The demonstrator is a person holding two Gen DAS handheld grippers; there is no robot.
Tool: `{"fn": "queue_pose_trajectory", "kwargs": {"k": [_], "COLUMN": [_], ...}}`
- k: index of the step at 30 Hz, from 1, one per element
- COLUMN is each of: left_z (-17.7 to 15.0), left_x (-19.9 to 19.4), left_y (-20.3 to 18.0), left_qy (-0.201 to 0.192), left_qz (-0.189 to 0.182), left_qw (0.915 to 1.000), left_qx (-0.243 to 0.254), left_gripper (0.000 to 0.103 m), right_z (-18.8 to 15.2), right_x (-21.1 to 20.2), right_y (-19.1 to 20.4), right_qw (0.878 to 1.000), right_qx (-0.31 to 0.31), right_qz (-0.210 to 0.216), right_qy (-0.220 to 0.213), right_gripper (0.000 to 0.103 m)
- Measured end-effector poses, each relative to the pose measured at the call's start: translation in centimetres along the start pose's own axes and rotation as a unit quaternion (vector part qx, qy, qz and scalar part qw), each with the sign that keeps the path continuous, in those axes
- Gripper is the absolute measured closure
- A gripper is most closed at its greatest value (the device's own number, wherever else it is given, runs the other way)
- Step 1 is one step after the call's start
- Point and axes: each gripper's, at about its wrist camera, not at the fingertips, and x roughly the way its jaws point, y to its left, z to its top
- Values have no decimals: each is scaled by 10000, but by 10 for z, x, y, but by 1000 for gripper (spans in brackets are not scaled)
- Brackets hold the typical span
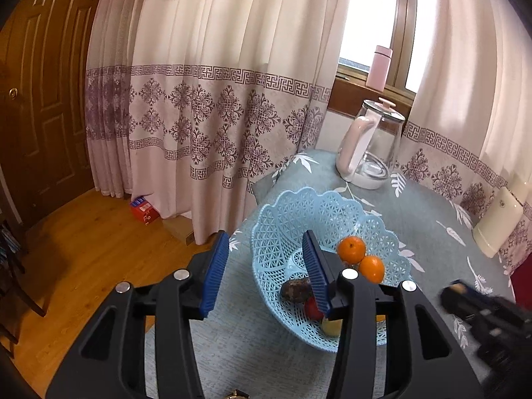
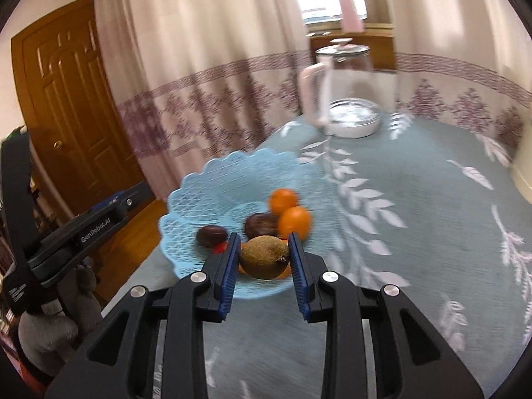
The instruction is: Organize fruits
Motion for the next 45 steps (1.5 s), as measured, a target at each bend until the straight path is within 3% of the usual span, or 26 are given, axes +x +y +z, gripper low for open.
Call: {"fn": "queue_pose_trajectory", "kwargs": {"k": [5, 7, 11, 15, 18, 22, 24, 28, 32, 39, 45], "left_z": [2, 2, 3, 4, 5, 5, 3, 3, 4, 4, 4], "left_x": [-1, -2, -4, -5, -7, -8, -8, -10, -13, -14, -19], "left_y": [6, 7, 8, 9, 9, 7, 3, -3, -4, 0, 3], "left_qy": [0, -15, -56, -92, -187, -257, -309, -405, -466, -468, -553], "left_qz": [-39, -37, -1, 75, 157, 322, 479, 666, 674, 691, 762], "left_qw": [10000, 9999, 9999, 9999, 9997, 9991, 9982, 9959, 9948, 9917, 9849], "left_qx": [-90, -104, -93, -80, -69, 67, 184, 454, 604, 978, 1450], "left_gripper": [52, 45, 43, 29, 13, 5, 4, 3, 3, 3, 3], "right_z": [-1, -2, -5, -8, -10, -12, -13, -13, -14, -17, -20], "right_x": [23, 29, 31, 27, 21, 16, 13, 7, 1, -7, -6], "right_y": [16, 16, 14, 5, -6, -19, -22, -22, -14, -2, 0], "right_qw": [9998, 9997, 9996, 9995, 9991, 9983, 9981, 9981, 9977, 9954, 9912], "right_qx": [-67, -53, 2, 144, 299, 427, 446, 376, 146, -188, -271], "right_qz": [36, 36, -11, -92, -191, -363, -402, -476, -660, -933, -1295], "right_qy": [196, 254, 269, 250, 210, 169, 152, 116, 36, -106, 12], "right_gripper": [73, 67, 61, 58, 51, 31, 30, 17, 16, 5, 5]}}
